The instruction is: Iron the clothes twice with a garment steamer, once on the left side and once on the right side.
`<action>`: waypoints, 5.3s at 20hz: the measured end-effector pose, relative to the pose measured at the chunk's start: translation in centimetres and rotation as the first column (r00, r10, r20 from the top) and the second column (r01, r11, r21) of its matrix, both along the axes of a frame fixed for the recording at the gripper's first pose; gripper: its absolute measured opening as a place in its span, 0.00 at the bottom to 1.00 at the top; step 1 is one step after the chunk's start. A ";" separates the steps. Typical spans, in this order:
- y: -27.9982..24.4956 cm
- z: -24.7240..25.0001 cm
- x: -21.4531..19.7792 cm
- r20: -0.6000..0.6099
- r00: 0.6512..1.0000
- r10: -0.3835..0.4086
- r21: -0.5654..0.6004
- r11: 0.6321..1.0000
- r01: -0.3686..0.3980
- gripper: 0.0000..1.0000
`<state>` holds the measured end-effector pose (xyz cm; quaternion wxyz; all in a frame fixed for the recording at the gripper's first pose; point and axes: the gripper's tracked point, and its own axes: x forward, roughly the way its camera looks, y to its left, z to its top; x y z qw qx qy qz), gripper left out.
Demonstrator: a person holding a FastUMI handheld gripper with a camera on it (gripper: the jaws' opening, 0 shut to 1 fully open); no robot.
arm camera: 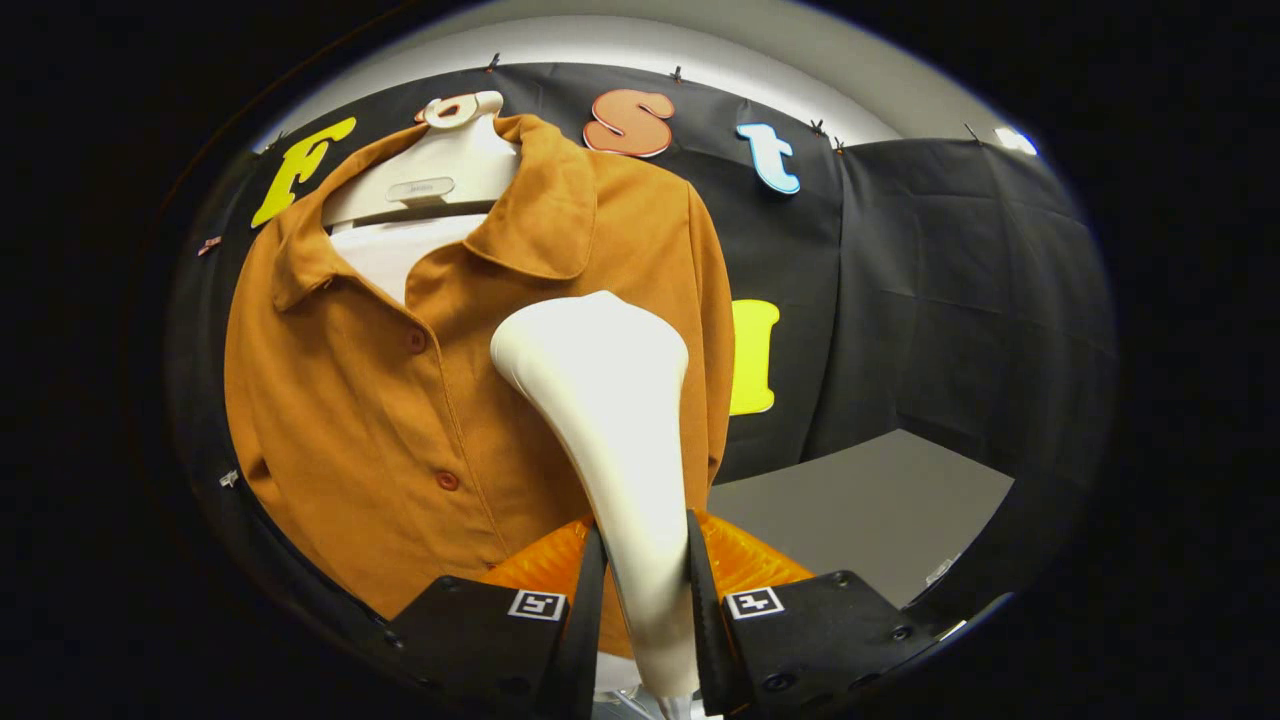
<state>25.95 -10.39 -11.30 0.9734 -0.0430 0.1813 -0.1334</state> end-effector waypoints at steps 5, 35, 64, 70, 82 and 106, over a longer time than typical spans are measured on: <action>-0.2 -4.4 -0.2 -0.124 0.992 -0.016 -0.023 1.000 0.013 0.44; 1.5 -4.4 -6.6 -0.151 0.988 0.044 0.012 0.999 -0.043 0.44; 17.4 -8.1 -0.1 -0.166 0.935 0.313 0.057 0.950 -0.308 0.44; 18.0 -11.4 -0.5 -0.227 0.916 0.330 0.102 0.944 -0.314 0.44; 17.5 -18.2 -3.6 -0.385 0.865 0.322 0.198 0.944 -0.263 0.44; 9.4 -4.5 -6.0 -0.090 0.941 0.327 0.165 0.936 -0.310 0.44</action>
